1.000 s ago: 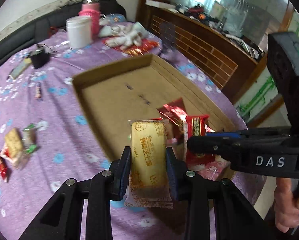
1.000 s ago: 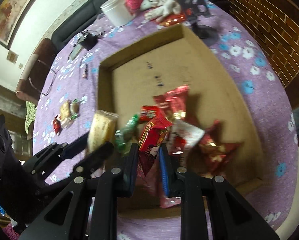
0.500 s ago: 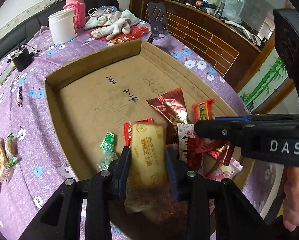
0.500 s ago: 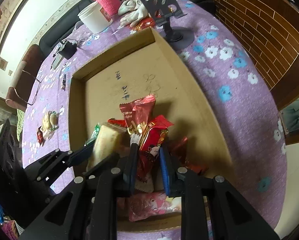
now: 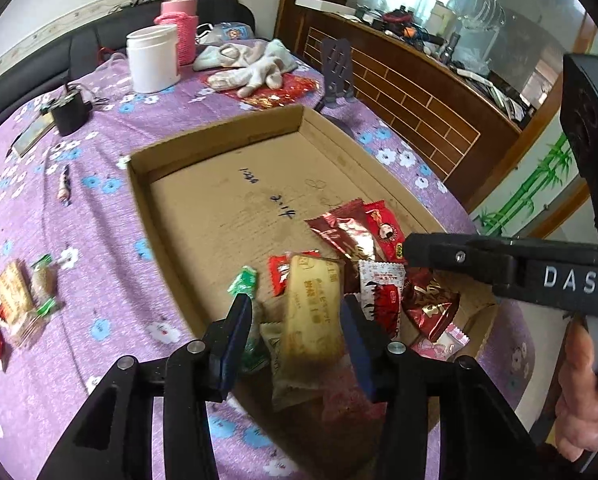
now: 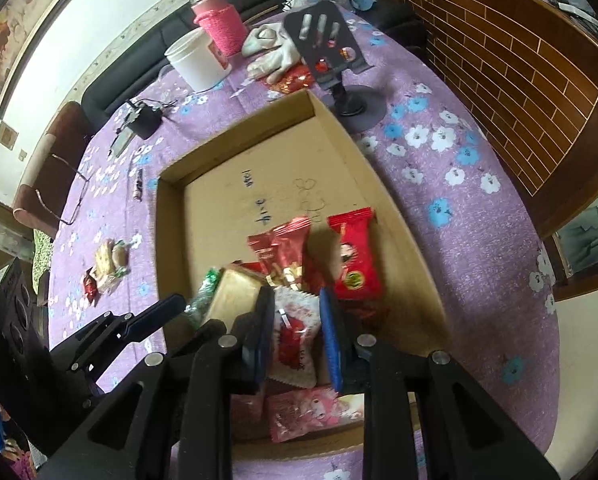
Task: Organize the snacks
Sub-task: 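Open both tools to drop the cake bar and red packet into the box, then grasp the clear green-ended candy with the right tool while the left tool grasps a red packet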
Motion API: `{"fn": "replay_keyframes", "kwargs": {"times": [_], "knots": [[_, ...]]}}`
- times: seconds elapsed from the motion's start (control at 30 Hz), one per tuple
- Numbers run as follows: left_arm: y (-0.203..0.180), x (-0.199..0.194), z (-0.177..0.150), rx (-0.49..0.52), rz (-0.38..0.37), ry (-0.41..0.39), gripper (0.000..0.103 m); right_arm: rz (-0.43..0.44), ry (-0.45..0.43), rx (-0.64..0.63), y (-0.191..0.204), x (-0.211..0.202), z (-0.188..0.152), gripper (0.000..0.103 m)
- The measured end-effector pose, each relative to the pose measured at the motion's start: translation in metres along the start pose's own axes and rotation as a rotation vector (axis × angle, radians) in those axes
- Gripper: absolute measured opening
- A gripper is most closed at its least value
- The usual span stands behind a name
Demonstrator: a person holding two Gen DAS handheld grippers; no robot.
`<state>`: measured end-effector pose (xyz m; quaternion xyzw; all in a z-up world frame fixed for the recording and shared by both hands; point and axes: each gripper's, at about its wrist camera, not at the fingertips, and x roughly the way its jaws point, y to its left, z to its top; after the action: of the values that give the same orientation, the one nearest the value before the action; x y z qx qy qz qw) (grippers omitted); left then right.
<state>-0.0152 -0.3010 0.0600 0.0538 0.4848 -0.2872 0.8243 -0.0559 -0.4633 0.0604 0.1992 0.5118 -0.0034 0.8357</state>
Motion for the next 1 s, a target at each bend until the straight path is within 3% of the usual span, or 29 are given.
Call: {"fn": "replay_keyframes", "kwargs": {"times": [0.47, 0.77, 1.0], "knots": [[0.067, -0.043, -0.035, -0.134, 0.064, -0.035, 0.048, 0.064, 0.068, -0.151, 0.083, 0.023, -0.019, 0.022], [0.134, -0.068, -0.075, -0.297, 0.134, -0.043, 0.048, 0.107, 0.129, -0.242, 0.144, 0.049, -0.033, 0.022], [0.192, -0.094, -0.099, -0.422, 0.194, -0.068, 0.048, 0.137, 0.182, -0.257, 0.185, 0.078, -0.018, 0.022]]}}
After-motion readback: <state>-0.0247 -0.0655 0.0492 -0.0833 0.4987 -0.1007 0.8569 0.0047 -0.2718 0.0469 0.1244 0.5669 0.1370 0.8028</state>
